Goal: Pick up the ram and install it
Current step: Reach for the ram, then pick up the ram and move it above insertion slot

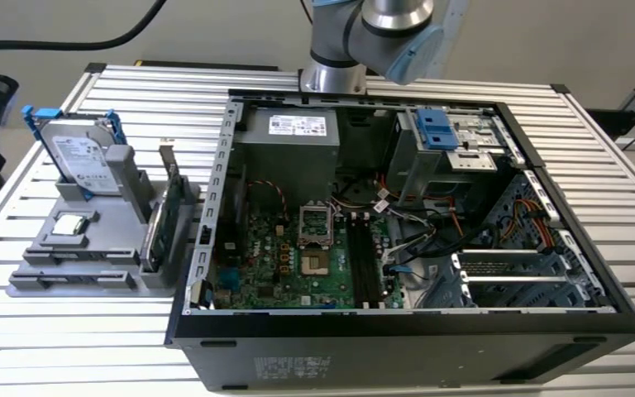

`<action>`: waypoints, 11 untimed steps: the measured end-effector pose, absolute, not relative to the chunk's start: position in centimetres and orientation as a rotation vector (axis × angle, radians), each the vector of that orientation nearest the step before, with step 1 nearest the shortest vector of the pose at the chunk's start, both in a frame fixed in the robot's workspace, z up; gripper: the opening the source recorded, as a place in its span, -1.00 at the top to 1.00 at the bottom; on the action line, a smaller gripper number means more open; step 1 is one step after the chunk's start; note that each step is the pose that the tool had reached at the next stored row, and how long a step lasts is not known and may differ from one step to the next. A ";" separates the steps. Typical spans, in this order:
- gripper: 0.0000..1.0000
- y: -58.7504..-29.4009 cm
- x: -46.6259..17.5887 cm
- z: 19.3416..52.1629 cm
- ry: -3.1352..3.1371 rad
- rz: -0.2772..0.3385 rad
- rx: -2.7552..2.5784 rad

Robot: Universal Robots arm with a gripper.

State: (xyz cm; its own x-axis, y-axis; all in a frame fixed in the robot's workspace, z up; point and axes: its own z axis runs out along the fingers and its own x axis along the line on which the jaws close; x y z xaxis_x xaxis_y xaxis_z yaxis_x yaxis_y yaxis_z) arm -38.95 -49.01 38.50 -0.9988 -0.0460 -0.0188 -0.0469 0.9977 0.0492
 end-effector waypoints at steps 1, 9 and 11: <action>1.00 -49.0 -38.9 38.5 3.122 0.078 -0.072; 1.00 -49.0 -38.9 38.5 3.122 0.078 -0.071; 1.00 -49.0 -38.9 38.5 3.122 0.078 -0.071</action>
